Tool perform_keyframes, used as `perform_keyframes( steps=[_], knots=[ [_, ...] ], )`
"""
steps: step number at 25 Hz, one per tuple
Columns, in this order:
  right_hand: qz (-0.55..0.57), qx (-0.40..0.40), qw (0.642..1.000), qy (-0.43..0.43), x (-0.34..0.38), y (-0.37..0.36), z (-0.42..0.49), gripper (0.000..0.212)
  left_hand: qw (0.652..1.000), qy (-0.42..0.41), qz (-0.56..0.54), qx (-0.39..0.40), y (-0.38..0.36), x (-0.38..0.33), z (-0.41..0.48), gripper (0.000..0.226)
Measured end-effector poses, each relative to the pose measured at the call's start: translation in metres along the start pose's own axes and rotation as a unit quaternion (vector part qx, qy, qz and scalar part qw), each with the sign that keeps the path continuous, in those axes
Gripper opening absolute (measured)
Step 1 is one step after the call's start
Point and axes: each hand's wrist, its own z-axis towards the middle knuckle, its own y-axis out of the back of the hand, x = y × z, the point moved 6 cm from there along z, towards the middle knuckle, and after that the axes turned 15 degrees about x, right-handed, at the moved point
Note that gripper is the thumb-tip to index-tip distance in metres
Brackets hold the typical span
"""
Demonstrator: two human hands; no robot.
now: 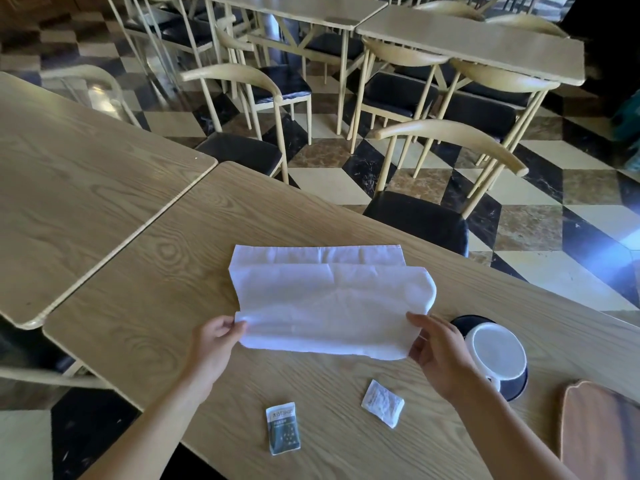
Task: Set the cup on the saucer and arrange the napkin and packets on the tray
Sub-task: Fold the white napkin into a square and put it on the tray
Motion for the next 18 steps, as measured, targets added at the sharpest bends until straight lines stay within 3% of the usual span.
perform_keyframes(
  steps=[2, 4, 8, 10, 12, 14, 16, 18],
  knots=[
    [0.113, 0.067, 0.991, -0.029, -0.002, -0.008, -0.01, 0.013, 1.0, 0.007, -0.029, 0.0, -0.001, 0.002, -0.005, 0.01],
    [0.18, 0.081, 0.98, -0.026, -0.005, -0.009, -0.019, 0.018, 0.994, 0.058, -0.089, 0.007, -0.003, 0.017, -0.008, 0.009],
    [0.219, -0.05, 0.974, 0.037, -0.015, 0.013, -0.037, 0.007, 0.975, 0.145, -0.169, -0.026, 0.003, 0.047, -0.023, 0.01],
    [0.124, -0.116, 0.983, 0.063, -0.025, 0.024, -0.051, 0.012, 0.965, 0.159, -0.207, -0.037, 0.007, 0.056, -0.032, 0.011],
    [-0.126, -0.159, 0.977, 0.068, -0.033, 0.029, -0.068, 0.017, 0.968, 0.185, -0.17, -0.011, 0.004, 0.065, -0.044, 0.013],
    [-0.381, -0.161, 0.907, 0.076, -0.036, 0.025, -0.079, 0.016, 0.984, 0.172, -0.047, 0.009, -0.006, 0.07, -0.057, 0.017],
    [-0.461, -0.148, 0.871, 0.086, -0.038, 0.029, -0.083, 0.02, 0.992, 0.05, 0.111, 0.019, -0.023, 0.062, -0.074, 0.019],
    [-0.499, -0.137, 0.851, 0.091, -0.037, 0.035, -0.081, 0.028, 0.953, -0.094, 0.28, 0.059, -0.054, 0.046, -0.097, 0.025]
  ],
)
